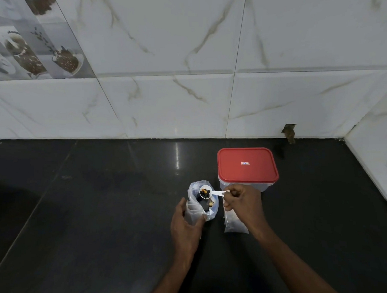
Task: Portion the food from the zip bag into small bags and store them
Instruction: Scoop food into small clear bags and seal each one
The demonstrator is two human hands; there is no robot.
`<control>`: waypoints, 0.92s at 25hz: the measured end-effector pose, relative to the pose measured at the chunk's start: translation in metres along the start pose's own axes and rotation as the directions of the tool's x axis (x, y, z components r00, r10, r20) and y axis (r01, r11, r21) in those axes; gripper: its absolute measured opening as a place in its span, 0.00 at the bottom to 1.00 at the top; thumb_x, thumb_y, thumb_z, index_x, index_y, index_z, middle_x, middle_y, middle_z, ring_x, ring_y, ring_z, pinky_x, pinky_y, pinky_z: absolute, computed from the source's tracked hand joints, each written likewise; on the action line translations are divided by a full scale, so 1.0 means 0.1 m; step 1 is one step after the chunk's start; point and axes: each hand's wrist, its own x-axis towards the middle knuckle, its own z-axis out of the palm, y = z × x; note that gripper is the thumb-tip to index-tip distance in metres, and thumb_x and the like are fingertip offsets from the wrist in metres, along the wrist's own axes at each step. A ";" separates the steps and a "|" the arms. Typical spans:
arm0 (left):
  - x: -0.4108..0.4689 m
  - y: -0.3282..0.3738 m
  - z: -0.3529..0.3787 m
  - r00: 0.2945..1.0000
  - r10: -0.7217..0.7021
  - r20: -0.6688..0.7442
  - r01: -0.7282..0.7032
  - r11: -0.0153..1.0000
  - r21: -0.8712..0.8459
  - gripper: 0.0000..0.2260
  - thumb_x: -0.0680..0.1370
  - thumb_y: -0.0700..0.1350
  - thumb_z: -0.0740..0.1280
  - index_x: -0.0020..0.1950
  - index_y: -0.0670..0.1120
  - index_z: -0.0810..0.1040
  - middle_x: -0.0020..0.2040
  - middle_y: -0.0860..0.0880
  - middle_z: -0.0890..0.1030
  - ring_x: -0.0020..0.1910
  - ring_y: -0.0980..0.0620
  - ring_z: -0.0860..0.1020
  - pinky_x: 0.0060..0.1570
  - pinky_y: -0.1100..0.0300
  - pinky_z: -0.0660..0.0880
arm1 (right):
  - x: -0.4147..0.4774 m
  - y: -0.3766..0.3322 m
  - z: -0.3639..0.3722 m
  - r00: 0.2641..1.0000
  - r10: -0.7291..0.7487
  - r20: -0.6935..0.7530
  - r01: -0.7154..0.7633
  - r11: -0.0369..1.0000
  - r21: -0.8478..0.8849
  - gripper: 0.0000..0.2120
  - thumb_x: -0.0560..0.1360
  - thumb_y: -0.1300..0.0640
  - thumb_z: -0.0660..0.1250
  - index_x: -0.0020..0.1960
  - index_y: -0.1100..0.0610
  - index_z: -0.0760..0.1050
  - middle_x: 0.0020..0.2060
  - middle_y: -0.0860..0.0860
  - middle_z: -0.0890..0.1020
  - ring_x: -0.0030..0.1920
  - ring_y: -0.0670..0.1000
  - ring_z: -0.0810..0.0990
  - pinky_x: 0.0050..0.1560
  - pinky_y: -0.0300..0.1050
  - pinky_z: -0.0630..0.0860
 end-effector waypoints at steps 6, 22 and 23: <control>-0.05 -0.03 0.01 0.999 -0.034 -0.003 0.034 0.999 -0.011 0.35 0.69 0.49 0.80 0.74 0.48 0.71 0.69 0.49 0.78 0.67 0.51 0.76 0.68 0.50 0.73 | -0.01 0.14 0.05 0.999 0.040 -0.037 -0.042 0.998 -0.050 0.09 0.72 0.69 0.66 0.40 0.58 0.82 0.28 0.51 0.83 0.26 0.46 0.81 0.29 0.33 0.76; 0.07 -0.02 -0.01 1.000 0.001 0.013 -0.001 1.000 -0.028 0.30 0.66 0.45 0.82 0.66 0.49 0.78 0.61 0.53 0.82 0.59 0.55 0.79 0.60 0.58 0.76 | -0.24 0.04 0.12 0.971 -0.237 0.015 0.237 0.966 -0.106 0.06 0.75 0.62 0.67 0.47 0.57 0.83 0.33 0.50 0.84 0.32 0.49 0.82 0.36 0.42 0.81; 0.07 -0.03 0.00 1.000 0.005 0.014 -0.005 0.999 -0.040 0.29 0.67 0.45 0.81 0.66 0.49 0.78 0.61 0.53 0.82 0.59 0.56 0.79 0.61 0.57 0.76 | -0.30 0.07 0.16 0.916 -0.397 0.059 0.398 0.880 -0.260 0.08 0.75 0.59 0.65 0.48 0.57 0.83 0.37 0.50 0.84 0.35 0.48 0.82 0.37 0.43 0.80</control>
